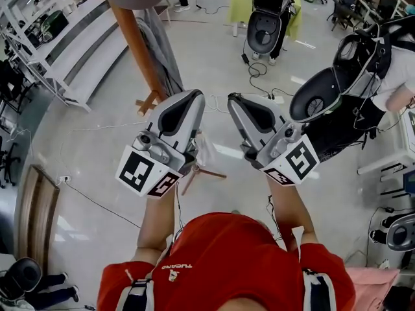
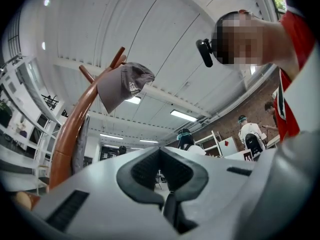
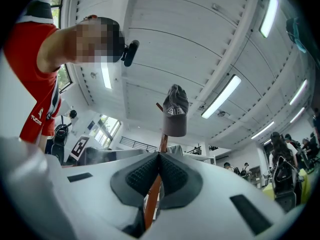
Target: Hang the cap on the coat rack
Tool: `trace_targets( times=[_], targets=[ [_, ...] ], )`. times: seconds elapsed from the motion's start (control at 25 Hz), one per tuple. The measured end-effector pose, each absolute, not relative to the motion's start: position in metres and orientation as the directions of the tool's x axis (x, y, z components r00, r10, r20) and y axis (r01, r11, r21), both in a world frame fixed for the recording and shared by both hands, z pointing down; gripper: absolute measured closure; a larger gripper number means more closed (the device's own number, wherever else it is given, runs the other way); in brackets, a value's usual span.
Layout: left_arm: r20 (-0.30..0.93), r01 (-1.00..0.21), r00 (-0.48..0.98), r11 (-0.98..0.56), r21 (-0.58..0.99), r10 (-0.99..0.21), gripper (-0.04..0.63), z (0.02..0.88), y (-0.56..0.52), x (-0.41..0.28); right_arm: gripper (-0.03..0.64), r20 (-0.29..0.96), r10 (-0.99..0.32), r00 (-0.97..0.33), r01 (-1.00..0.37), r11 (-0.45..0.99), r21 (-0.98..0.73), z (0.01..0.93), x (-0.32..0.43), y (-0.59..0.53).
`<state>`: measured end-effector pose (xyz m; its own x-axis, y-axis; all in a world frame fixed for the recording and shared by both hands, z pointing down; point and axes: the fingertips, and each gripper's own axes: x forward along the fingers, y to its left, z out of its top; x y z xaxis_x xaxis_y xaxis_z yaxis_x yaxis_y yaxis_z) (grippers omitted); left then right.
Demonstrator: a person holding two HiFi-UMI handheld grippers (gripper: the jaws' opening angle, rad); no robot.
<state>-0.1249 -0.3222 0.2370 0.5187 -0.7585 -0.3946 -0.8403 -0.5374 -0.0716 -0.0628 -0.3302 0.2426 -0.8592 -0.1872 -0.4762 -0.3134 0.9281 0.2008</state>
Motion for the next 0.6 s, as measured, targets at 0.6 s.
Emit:
trace_targets(
  times=[0.6],
  targets=[
    [-0.394,-0.840,0.519,-0.539,-0.068,-0.759,0.588,0.244,-0.305,-0.123,0.594,-0.484,-0.201,-0.851,-0.327,0.925,0.192,0.247,-0.056,-0.316]
  ],
)
